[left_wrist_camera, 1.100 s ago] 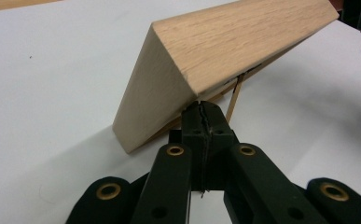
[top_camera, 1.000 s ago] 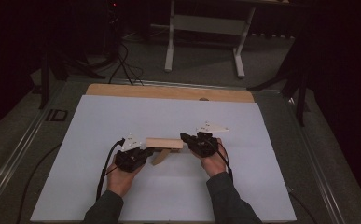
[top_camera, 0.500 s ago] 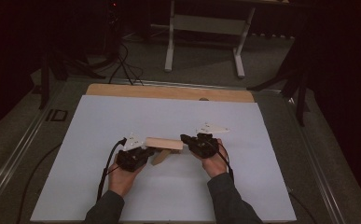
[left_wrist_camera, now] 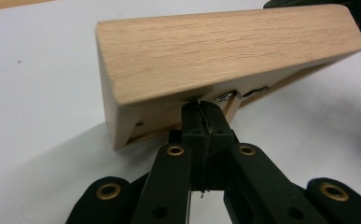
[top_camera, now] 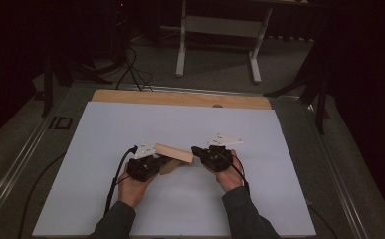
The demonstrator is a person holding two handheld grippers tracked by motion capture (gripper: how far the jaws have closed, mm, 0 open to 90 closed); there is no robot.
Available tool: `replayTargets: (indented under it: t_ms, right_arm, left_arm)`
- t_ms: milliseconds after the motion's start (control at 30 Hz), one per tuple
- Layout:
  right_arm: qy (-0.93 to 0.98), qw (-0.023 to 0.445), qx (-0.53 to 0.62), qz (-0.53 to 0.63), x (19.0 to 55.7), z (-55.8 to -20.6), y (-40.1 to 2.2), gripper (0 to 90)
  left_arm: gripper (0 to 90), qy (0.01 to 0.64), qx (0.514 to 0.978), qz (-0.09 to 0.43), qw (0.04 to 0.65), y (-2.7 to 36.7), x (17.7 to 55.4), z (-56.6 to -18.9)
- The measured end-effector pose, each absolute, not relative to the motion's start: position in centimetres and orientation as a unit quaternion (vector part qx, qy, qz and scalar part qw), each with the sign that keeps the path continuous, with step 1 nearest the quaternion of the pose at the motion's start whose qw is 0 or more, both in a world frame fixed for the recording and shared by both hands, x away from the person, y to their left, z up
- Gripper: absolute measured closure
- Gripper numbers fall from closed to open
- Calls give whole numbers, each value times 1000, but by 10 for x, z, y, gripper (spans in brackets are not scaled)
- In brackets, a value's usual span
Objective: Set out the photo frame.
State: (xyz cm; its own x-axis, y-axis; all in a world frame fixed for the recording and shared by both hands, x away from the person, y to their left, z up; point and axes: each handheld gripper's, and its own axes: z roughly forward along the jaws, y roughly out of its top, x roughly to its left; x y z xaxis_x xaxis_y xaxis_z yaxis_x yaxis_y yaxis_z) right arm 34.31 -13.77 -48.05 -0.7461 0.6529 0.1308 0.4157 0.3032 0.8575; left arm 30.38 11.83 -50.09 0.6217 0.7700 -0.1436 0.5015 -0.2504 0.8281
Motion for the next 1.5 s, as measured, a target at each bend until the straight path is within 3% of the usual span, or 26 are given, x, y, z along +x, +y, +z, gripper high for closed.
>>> replayTargets:
  t_ms: [1500]
  right_arm:
    - [807,108,312,489,339,-486,-136,893]
  left_arm:
    - [895,387,786,138,461,109,299,-495]
